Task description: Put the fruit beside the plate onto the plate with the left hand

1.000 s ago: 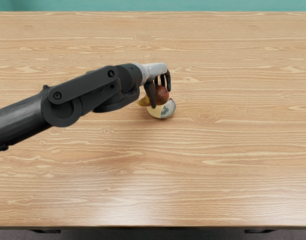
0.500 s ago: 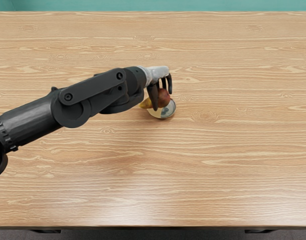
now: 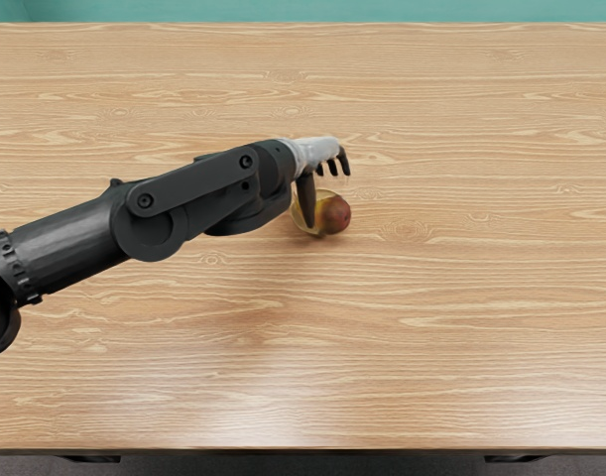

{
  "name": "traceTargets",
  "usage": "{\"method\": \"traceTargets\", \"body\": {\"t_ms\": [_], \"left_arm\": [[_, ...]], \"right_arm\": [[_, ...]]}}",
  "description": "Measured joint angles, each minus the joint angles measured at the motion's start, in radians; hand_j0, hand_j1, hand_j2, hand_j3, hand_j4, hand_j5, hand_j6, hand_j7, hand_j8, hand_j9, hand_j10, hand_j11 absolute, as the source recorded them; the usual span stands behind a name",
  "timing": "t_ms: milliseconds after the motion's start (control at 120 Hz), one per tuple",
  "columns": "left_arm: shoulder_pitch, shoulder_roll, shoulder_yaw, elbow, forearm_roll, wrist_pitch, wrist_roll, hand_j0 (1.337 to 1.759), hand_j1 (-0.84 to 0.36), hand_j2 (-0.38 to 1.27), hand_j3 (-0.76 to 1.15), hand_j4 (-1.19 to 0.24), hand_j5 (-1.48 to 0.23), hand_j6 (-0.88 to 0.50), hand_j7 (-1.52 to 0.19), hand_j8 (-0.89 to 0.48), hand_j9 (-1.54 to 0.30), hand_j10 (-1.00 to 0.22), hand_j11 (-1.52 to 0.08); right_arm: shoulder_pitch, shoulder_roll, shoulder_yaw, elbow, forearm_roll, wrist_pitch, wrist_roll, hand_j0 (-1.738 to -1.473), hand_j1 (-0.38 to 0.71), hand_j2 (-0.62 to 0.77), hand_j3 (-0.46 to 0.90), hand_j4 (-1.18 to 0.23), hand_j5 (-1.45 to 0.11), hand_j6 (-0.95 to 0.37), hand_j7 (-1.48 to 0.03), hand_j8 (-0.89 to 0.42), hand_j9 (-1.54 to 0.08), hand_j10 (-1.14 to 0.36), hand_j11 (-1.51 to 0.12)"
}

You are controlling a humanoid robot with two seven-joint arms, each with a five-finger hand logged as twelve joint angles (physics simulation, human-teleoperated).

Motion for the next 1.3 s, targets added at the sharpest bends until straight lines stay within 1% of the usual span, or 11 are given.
{"method": "traceTargets", "body": {"t_ms": [208,275,400,525,592,700,800,908,1092,1167,1300], "left_arm": [[0.000,0.008,-0.001,-0.001,-0.003,0.002,0.000,1.658,0.06,0.07,0.00,-0.26,-0.34,-0.25,-0.34,-0.25,-0.34,-0.26,-0.34],[0.000,0.011,-0.006,-0.002,-0.010,0.001,0.000,1.658,0.11,0.06,0.00,-0.21,-0.28,-0.21,-0.28,-0.21,-0.28,-0.21,-0.28],[-0.003,0.011,-0.013,-0.003,-0.057,-0.002,0.000,1.658,0.20,0.03,0.00,-0.13,-0.17,-0.13,-0.17,-0.13,-0.17,-0.13,-0.17],[-0.004,0.031,-0.015,-0.003,-0.125,-0.002,0.000,1.658,0.26,0.02,0.00,-0.08,-0.11,-0.08,-0.11,-0.08,-0.11,-0.08,-0.11],[-0.006,0.074,-0.015,-0.007,-0.184,-0.008,0.000,1.658,0.27,0.02,0.00,-0.07,-0.09,-0.07,-0.08,-0.07,-0.09,-0.07,-0.09],[-0.019,0.169,-0.019,-0.011,-0.328,-0.035,0.000,1.658,0.29,0.01,0.00,-0.05,-0.06,-0.05,-0.06,-0.05,-0.06,-0.05,-0.06],[-0.022,0.221,-0.026,-0.021,-0.425,-0.072,0.000,1.658,0.31,0.01,0.00,-0.04,-0.05,-0.04,-0.05,-0.04,-0.05,-0.04,-0.05],[-0.022,0.296,-0.053,-0.038,-0.527,-0.162,0.000,1.658,0.31,0.01,0.00,-0.03,-0.04,-0.03,-0.04,-0.03,-0.04,-0.03,-0.04],[-0.014,0.479,-0.108,-0.059,-0.726,-0.370,0.000,1.658,0.32,0.01,0.00,-0.03,-0.03,-0.03,-0.03,-0.03,-0.03,-0.03,-0.03],[-0.011,0.526,-0.124,-0.062,-0.790,-0.410,0.000,1.658,0.32,0.01,0.00,-0.03,-0.03,-0.03,-0.03,-0.03,-0.03,-0.02,-0.03],[-0.010,0.572,-0.135,-0.064,-0.865,-0.437,0.000,1.658,0.32,0.00,0.00,-0.02,-0.03,-0.02,-0.03,-0.02,-0.03,-0.02,-0.03]], "right_arm": [[0.000,0.000,0.000,0.000,0.000,0.000,0.000,-1.658,-0.35,0.00,0.00,0.00,0.00,0.00,0.00,0.00,0.00,0.00,0.00],[0.000,0.000,0.000,0.000,0.000,0.000,0.000,-1.658,-0.35,0.00,0.00,0.00,0.00,0.00,0.00,0.00,0.00,0.00,0.00],[0.000,0.000,0.000,0.000,0.000,0.000,0.000,-1.658,-0.35,0.00,0.00,0.00,0.00,0.00,0.00,0.00,0.00,0.00,0.00],[0.000,0.000,0.000,0.000,0.000,0.000,0.000,-1.658,-0.35,0.00,0.00,0.00,0.00,0.00,0.00,0.00,0.00,0.00,0.00],[0.000,0.000,0.000,0.000,0.000,0.000,0.000,-1.658,-0.35,0.00,0.00,0.00,0.00,0.00,0.00,0.00,0.00,0.00,0.00],[0.000,0.000,0.000,0.000,0.000,0.000,0.000,-1.658,-0.35,0.00,0.00,0.00,0.00,0.00,0.00,0.00,0.00,0.00,0.00],[0.000,0.000,0.000,0.000,0.000,0.000,0.000,-1.658,-0.35,0.00,0.00,0.00,0.00,0.00,0.00,0.00,0.00,0.00,0.00],[0.000,0.000,0.000,0.000,0.000,0.000,0.000,-1.658,-0.35,0.00,0.00,0.00,0.00,0.00,0.00,0.00,0.00,0.00,0.00],[0.000,0.000,0.000,0.000,0.000,0.000,0.000,-1.658,-0.35,0.00,0.00,0.00,0.00,0.00,0.00,0.00,0.00,0.00,0.00],[0.000,0.000,0.000,0.000,0.000,0.000,0.000,-1.658,-0.35,0.00,0.00,0.00,0.00,0.00,0.00,0.00,0.00,0.00,0.00],[0.000,0.000,0.000,0.000,0.000,0.000,0.000,-1.658,-0.35,0.00,0.00,0.00,0.00,0.00,0.00,0.00,0.00,0.00,0.00]]}}
